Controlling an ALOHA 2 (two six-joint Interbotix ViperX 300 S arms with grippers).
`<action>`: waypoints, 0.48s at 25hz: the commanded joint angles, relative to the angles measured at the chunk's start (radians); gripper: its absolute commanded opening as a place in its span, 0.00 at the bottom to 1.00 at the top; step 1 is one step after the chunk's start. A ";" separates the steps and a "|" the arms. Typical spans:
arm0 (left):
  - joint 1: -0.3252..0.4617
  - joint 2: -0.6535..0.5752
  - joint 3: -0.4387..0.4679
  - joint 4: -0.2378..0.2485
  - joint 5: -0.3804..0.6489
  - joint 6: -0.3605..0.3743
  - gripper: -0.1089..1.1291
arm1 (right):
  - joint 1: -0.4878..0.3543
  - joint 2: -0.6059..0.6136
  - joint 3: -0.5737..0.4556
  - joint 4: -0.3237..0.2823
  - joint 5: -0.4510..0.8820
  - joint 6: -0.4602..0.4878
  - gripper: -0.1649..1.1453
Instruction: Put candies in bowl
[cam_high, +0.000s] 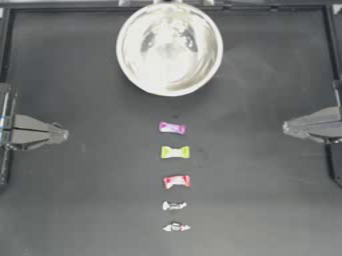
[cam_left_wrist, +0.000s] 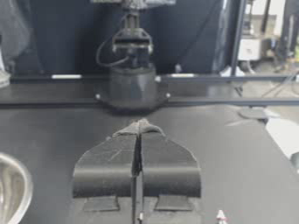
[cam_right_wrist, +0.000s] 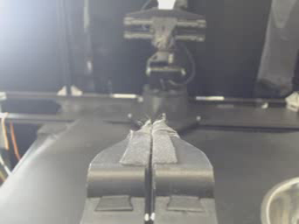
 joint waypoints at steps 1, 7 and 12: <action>-0.009 -0.003 0.029 -0.003 0.002 0.005 0.06 | 0.006 -0.002 0.014 0.020 -0.008 0.012 0.09; -0.014 -0.005 0.011 0.002 0.041 0.009 0.15 | 0.014 -0.002 0.023 0.009 -0.005 0.015 0.23; -0.011 -0.006 -0.021 -0.003 0.123 0.008 0.37 | 0.014 -0.002 0.018 -0.081 -0.012 0.018 0.39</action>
